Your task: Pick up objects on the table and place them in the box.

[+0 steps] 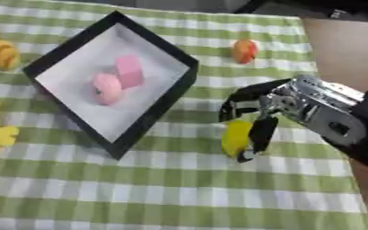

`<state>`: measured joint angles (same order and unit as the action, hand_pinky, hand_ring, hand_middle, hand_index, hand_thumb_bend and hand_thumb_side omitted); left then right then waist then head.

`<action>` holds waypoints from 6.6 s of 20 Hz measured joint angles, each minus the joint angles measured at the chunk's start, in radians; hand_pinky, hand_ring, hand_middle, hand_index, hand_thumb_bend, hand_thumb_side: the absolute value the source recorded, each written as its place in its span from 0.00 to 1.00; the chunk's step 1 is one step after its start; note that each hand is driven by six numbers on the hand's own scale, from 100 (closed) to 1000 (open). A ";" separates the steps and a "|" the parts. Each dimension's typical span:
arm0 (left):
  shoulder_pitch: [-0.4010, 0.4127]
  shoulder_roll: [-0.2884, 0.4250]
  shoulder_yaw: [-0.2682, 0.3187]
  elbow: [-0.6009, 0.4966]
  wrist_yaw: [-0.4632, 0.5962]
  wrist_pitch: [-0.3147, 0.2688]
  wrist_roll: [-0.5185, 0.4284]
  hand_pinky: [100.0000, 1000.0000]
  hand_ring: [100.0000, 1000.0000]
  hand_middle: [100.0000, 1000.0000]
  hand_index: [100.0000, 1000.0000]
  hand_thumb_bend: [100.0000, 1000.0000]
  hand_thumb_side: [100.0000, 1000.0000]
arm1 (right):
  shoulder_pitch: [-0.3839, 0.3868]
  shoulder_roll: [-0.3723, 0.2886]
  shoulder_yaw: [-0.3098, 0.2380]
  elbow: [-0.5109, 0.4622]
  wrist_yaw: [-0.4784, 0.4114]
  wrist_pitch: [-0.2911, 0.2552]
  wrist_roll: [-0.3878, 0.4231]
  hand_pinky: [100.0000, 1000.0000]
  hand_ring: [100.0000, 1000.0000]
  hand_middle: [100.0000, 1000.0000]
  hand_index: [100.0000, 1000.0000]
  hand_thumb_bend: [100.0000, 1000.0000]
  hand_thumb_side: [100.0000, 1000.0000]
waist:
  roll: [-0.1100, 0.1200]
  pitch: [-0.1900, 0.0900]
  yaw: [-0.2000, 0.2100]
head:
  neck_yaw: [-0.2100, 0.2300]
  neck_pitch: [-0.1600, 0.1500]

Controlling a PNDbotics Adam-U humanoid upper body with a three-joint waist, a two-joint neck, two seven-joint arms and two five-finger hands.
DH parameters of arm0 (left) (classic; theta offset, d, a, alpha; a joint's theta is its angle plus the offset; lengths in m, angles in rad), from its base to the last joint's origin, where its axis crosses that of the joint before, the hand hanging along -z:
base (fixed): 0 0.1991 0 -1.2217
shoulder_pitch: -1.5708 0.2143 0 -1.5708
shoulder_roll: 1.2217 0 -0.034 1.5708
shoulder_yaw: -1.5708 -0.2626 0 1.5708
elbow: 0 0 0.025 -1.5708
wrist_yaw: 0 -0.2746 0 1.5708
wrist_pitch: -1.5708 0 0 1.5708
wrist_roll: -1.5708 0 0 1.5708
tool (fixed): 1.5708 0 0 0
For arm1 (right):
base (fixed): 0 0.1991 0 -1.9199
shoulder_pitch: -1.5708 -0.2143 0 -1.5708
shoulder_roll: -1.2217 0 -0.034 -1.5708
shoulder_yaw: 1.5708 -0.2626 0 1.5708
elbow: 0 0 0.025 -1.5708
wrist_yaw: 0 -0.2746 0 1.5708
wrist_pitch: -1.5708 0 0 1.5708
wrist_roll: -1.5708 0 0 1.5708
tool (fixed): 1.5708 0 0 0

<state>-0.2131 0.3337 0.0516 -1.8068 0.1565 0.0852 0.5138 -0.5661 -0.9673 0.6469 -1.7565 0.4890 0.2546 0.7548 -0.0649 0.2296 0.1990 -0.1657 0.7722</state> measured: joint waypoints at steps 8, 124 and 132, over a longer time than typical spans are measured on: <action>0.000 0.000 0.000 0.000 0.000 -0.003 -0.004 0.78 0.81 0.71 0.83 0.24 0.76 | 0.005 0.007 -0.005 0.009 -0.043 0.009 -0.037 0.80 0.68 0.52 0.64 0.29 0.06 | 0.000 0.000 -0.001 | 0.000 0.000; -0.015 0.010 0.004 -0.011 0.000 -0.001 0.012 0.78 0.82 0.70 0.83 0.25 0.73 | -0.512 0.363 -0.360 0.863 0.403 -0.123 -0.058 0.86 0.84 0.79 0.88 0.53 0.20 | -0.016 0.007 0.028 | -0.003 0.000; -0.015 0.010 0.007 -0.011 0.000 0.001 0.013 0.79 0.83 0.70 0.83 0.25 0.73 | -0.492 0.346 -0.381 0.892 0.416 -0.125 -0.051 0.86 0.84 0.79 0.87 0.51 0.18 | -0.016 0.007 0.027 | 0.004 0.000</action>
<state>-0.2282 0.3439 0.0581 -1.8181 0.1565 0.0857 0.5266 -1.0583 -0.6210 0.2658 -0.8644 0.9053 0.1295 0.7042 -0.0810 0.2368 0.2257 -0.1613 0.7722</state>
